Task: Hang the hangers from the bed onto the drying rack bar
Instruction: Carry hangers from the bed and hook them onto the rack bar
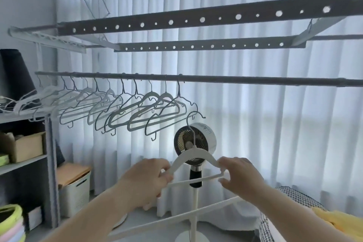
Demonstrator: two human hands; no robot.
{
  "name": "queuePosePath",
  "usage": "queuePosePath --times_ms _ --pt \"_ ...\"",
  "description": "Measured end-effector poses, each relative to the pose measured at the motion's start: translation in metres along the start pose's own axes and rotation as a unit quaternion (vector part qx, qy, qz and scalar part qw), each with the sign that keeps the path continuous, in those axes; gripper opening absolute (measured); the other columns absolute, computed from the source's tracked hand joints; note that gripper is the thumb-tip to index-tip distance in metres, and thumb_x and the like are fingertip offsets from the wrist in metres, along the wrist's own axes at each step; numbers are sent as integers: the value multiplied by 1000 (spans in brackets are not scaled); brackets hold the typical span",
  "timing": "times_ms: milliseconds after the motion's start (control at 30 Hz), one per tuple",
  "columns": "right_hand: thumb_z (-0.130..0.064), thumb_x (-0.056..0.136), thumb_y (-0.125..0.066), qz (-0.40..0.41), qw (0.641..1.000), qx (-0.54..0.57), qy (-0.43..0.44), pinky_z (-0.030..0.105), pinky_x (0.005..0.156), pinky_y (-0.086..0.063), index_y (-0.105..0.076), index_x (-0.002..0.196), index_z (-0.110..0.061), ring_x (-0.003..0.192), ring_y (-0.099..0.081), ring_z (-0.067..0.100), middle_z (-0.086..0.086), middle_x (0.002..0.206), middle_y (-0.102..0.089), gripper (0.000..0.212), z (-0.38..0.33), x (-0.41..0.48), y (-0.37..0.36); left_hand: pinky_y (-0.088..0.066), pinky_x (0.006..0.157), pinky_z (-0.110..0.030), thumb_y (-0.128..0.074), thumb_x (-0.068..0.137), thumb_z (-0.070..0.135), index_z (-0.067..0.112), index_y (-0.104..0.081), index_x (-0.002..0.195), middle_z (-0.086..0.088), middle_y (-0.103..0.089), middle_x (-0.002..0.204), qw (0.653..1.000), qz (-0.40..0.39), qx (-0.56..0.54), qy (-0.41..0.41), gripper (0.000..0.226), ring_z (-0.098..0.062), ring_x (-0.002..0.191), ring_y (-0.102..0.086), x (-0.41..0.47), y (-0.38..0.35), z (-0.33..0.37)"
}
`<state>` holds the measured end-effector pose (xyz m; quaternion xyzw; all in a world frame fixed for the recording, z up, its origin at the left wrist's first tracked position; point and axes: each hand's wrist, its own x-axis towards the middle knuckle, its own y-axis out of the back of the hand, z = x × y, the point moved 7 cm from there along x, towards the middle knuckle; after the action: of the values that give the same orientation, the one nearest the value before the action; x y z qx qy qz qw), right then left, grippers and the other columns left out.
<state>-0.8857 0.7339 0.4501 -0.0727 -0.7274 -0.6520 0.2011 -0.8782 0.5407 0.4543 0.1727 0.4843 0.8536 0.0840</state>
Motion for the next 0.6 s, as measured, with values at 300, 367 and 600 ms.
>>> queuePosePath --times_ms 300,367,600 --pt "-23 87 -57 97 993 -62 -5 30 115 -18 -43 134 -20 136 -34 18 -3 143 -39 49 73 103 15 -38 45 -14 -43 94 35 31 -48 71 4 -59 60 999 49 5 24 24 -4 32 -46 140 6 -19" --pt "-20 84 -62 144 987 -69 2 37 114 -20 -46 132 -16 135 -36 26 6 145 -38 51 82 127 31 -38 46 -15 -43 94 34 30 -50 72 4 -59 59 997 69 13 28 23 -4 34 -47 164 11 -16" --pt "-29 93 -44 190 973 -127 14 33 116 -5 -23 143 -21 142 -13 18 0 154 -16 55 112 209 84 -40 49 -20 -44 93 32 26 -50 72 5 -61 57 984 159 53 59 22 -4 33 -50 215 35 0"
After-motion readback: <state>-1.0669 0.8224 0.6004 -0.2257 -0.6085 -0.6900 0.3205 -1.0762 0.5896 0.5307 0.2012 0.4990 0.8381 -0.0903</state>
